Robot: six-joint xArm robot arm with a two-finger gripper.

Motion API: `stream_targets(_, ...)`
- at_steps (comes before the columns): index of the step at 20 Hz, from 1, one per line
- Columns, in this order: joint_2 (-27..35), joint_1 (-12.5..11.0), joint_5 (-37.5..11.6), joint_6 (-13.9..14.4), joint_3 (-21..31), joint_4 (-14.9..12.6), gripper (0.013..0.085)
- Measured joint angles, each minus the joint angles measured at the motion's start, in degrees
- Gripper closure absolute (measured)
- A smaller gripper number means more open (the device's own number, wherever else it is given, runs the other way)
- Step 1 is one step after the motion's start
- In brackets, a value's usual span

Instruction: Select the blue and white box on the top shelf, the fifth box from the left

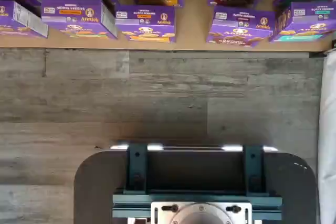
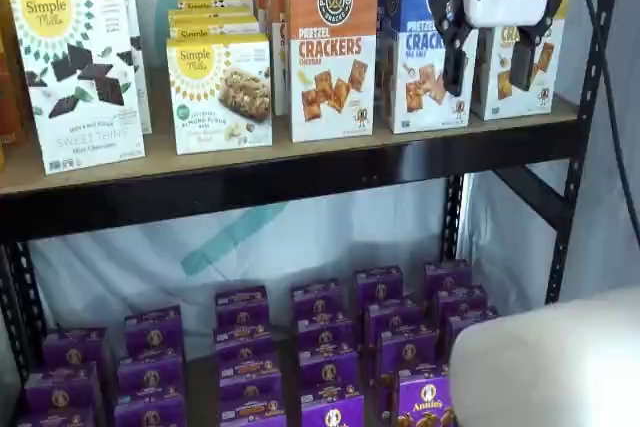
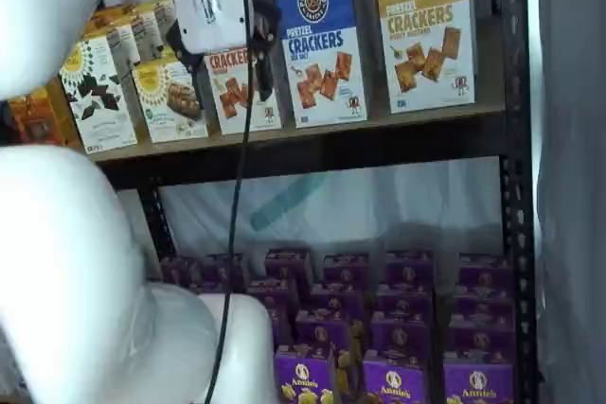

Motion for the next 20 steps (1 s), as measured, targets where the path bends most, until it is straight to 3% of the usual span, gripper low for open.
stream_targets(6,-0.6,-2.0,-1.3,-1.1,0.6,2.1,0.0130)
stream_targets(20,3.3,1.0,-8.4,0.6,-1.6,-0.5,0.0130)
